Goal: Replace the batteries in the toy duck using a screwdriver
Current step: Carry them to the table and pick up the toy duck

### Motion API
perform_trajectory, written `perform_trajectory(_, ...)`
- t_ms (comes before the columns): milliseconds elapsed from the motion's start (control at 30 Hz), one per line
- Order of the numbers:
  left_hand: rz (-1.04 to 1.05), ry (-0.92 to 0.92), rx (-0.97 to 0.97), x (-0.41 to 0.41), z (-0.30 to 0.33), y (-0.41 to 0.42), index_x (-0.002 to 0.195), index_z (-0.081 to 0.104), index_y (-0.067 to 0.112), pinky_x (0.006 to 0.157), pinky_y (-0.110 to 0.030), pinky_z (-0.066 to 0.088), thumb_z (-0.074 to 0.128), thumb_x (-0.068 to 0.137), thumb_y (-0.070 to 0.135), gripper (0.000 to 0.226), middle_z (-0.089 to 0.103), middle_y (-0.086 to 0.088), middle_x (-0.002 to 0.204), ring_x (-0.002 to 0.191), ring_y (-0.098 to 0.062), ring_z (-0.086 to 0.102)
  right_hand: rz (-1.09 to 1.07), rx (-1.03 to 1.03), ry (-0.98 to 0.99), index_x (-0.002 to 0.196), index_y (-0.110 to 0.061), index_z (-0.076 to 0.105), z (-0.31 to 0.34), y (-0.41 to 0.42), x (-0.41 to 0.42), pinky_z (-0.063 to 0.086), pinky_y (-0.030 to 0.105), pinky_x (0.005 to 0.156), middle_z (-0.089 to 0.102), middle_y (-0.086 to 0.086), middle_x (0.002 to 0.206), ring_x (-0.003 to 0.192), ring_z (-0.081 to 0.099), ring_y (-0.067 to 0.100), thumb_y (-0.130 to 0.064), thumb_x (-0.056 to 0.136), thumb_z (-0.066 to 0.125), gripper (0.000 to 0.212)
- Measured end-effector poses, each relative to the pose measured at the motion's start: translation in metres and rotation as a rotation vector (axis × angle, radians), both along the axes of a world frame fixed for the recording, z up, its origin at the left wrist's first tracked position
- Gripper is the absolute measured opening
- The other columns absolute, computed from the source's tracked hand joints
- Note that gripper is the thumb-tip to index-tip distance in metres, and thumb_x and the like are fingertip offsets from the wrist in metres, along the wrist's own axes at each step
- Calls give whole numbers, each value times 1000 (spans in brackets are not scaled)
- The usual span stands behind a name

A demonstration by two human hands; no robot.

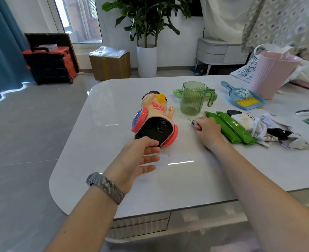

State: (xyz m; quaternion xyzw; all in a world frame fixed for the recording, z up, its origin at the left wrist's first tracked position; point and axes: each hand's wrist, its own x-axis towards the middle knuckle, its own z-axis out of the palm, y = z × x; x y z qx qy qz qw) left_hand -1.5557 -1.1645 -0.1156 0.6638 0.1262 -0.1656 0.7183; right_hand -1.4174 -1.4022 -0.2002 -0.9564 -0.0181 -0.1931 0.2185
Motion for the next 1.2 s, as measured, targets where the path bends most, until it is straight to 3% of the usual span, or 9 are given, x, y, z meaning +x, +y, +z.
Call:
perform_trajectory(100, -19, -33, 35, 0, 2, -1, 101, 64, 12, 74, -32, 53, 54, 94, 20, 15, 67, -3, 90, 80, -16, 62, -96, -8, 32, 49, -24, 32, -2, -4, 1, 25, 33, 71, 65, -2, 115, 110, 50, 31, -7, 88, 54, 47)
perform_trajectory(167, -15, -48, 47, 0, 3, 0, 104, 62, 14, 76, -33, 54, 52, 96, 21, 14, 68, -3, 95, 83, -16, 64, -90, -4, 6, 51, -24, 42, 0, -4, -2, 27, 33, 74, 62, -1, 126, 117, 47, 33, -9, 89, 55, 43)
perform_trajectory(300, 32, -95, 42, -1, 10, 7, 109, 61, 13, 76, -34, 55, 53, 96, 21, 17, 68, -5, 97, 87, -18, 65, -139, 209, -162, 53, -27, 32, 19, -5, -13, 35, 37, 84, 64, 9, 116, 108, 49, 35, -7, 88, 58, 48)
perform_trajectory(433, 128, -214, 90, -1, 17, 17, 109, 62, 10, 74, -32, 54, 55, 94, 14, 17, 65, -5, 95, 82, -16, 63, -317, 880, -286, 62, -20, 31, 57, -7, -34, 34, 29, 72, 49, 2, 77, 70, 43, 14, -12, 85, 52, 32)
perform_trajectory(567, 288, -389, 293, 8, 15, 28, 112, 57, 15, 77, -33, 55, 57, 93, 14, 19, 62, -1, 96, 87, -15, 62, -420, 1418, -250, 74, -19, 47, 79, -13, -53, 43, 28, 62, 51, -4, 77, 67, 51, 10, -27, 88, 48, 16)
perform_trajectory(833, 98, -417, 460, 48, -6, 37, 144, 34, 34, 103, -43, 45, 65, 84, 50, 69, 33, -6, 149, 116, -15, 43, -71, 1076, 460, 87, -10, 56, 51, 46, -85, 56, 41, 76, 64, 6, 99, 86, 61, 22, -19, 92, 54, 10)
perform_trajectory(967, -21, -319, 247, 50, -26, 34, 147, 28, 37, 109, -43, 39, 73, 66, 62, 96, 24, -6, 158, 139, -19, 35, -36, 1040, 431, 89, -16, 49, 40, 72, -84, 55, 50, 89, 62, 6, 95, 77, 63, 20, -39, 83, 61, 27)
perform_trajectory(1067, -59, -281, 16, 53, -35, 28, 145, 39, 25, 97, -33, 49, 76, 73, 50, 84, 49, -6, 145, 124, -15, 55, 15, 1018, 393, 81, -18, 44, 37, 86, -84, 53, 52, 89, 61, 10, 90, 88, 68, 30, -48, 77, 58, 33)
perform_trajectory(1200, 25, -221, -77, 51, -31, 24, 131, 53, 14, 79, -37, 60, 72, 81, 42, 61, 63, -13, 126, 105, -25, 66, 43, 868, 232, 72, -19, 36, 36, 93, -92, 46, 17, 57, 46, 0, 71, 64, 49, 18, -34, 93, 54, 32)
